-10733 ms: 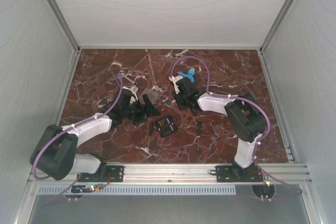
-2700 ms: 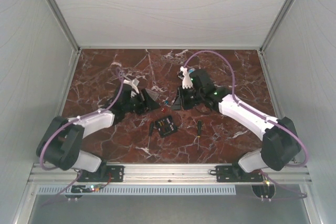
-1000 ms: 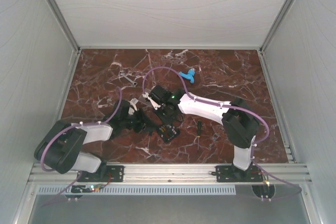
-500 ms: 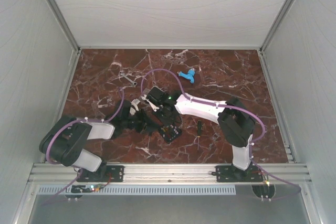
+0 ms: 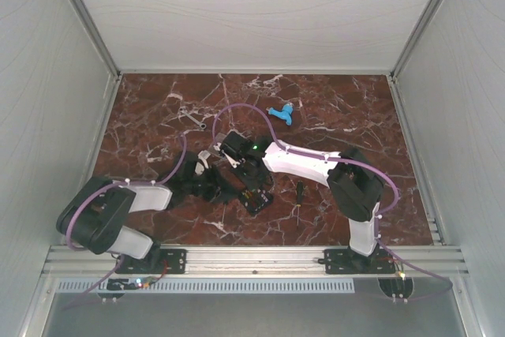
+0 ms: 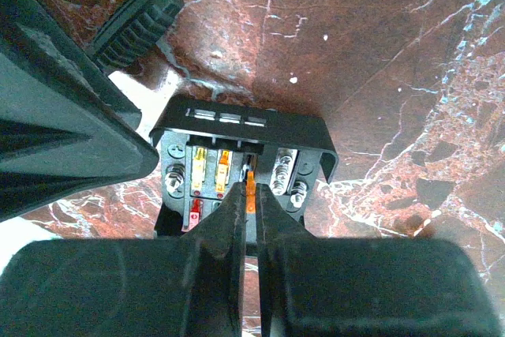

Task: Snap on the fuse box
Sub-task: Install the fuse at the fuse box base.

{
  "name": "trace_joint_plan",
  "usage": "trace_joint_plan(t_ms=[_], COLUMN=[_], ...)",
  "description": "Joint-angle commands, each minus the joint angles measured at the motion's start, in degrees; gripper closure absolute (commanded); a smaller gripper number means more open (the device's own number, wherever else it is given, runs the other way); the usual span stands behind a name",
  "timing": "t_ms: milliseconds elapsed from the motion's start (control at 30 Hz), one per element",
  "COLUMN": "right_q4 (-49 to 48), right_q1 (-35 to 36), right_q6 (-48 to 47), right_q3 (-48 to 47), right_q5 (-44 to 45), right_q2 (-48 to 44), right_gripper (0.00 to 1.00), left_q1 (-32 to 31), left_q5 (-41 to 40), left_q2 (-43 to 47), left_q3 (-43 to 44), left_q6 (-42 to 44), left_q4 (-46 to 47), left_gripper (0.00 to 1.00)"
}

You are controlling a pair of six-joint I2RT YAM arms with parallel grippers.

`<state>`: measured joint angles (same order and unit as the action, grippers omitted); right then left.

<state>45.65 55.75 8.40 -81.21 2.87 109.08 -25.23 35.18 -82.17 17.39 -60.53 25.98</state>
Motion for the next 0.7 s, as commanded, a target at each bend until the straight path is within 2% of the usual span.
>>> trace_joint_plan(t_ms=[0, 667], right_q4=[1.2, 2.9], right_q1=[0.4, 0.8], right_q6=[0.2, 0.7], right_q3=[-1.5, -3.0], right_q5=[0.9, -2.2], right_q2=[0.6, 2.9], right_gripper=[1.00, 1.00], left_q1=[-1.0, -2.1], left_q5=[0.4, 0.5], left_q2=[-1.5, -5.2], left_q3=[2.9, 3.9], left_q6=[1.3, 1.3], left_q4=[0.5, 1.9], left_gripper=[0.70, 0.70])
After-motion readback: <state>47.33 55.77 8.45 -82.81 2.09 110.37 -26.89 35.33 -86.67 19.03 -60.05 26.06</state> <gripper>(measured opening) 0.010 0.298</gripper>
